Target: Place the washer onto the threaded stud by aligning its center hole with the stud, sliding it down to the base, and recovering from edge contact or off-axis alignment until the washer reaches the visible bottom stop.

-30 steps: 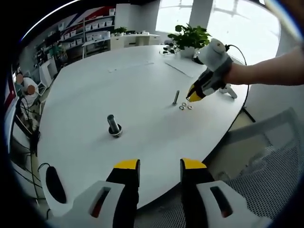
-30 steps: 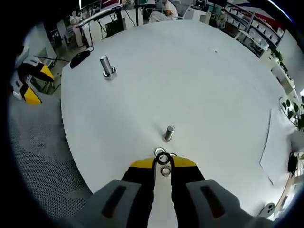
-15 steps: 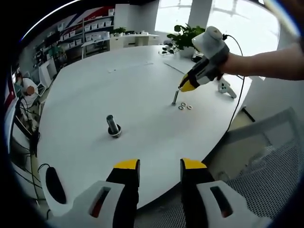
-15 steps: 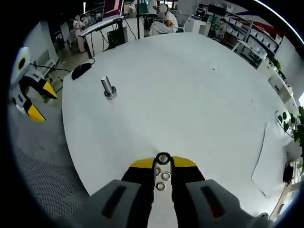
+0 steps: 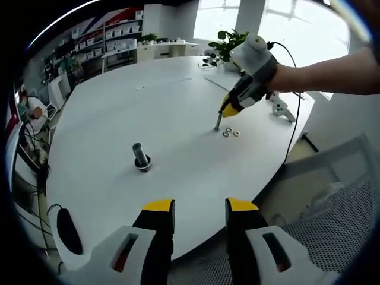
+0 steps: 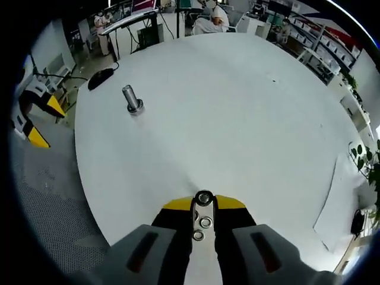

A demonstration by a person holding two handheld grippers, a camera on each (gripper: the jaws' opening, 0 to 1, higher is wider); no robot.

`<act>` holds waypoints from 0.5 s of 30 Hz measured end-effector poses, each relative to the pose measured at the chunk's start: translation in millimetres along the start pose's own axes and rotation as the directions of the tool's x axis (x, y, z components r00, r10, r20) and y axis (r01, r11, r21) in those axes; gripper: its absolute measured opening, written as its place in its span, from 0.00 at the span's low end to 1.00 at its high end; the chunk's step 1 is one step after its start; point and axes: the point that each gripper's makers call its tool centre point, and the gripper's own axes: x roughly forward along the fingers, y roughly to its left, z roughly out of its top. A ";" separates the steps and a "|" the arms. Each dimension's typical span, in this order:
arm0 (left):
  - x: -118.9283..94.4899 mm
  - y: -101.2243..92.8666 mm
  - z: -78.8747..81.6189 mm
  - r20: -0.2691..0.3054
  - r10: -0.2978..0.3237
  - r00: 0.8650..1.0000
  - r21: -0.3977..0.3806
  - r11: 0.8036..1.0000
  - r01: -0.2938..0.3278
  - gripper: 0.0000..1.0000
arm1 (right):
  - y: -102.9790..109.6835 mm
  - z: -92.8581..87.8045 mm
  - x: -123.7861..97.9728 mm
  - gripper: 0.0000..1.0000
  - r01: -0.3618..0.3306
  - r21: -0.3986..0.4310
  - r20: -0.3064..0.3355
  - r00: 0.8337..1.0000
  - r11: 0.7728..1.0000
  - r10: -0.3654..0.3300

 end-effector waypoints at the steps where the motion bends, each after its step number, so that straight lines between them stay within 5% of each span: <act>1: 0.2 0.0 -0.1 0.000 0.000 1.000 0.001 1.000 0.000 0.32 | 0.0 -0.3 0.7 0.14 0.001 -0.005 -0.003 1.000 1.000 -0.001; 15: 1.5 -0.6 -4.0 -0.019 -0.004 1.000 0.002 1.000 0.004 0.32 | -3.0 -10.3 23.1 0.14 -0.018 -0.011 -0.062 0.998 1.000 0.018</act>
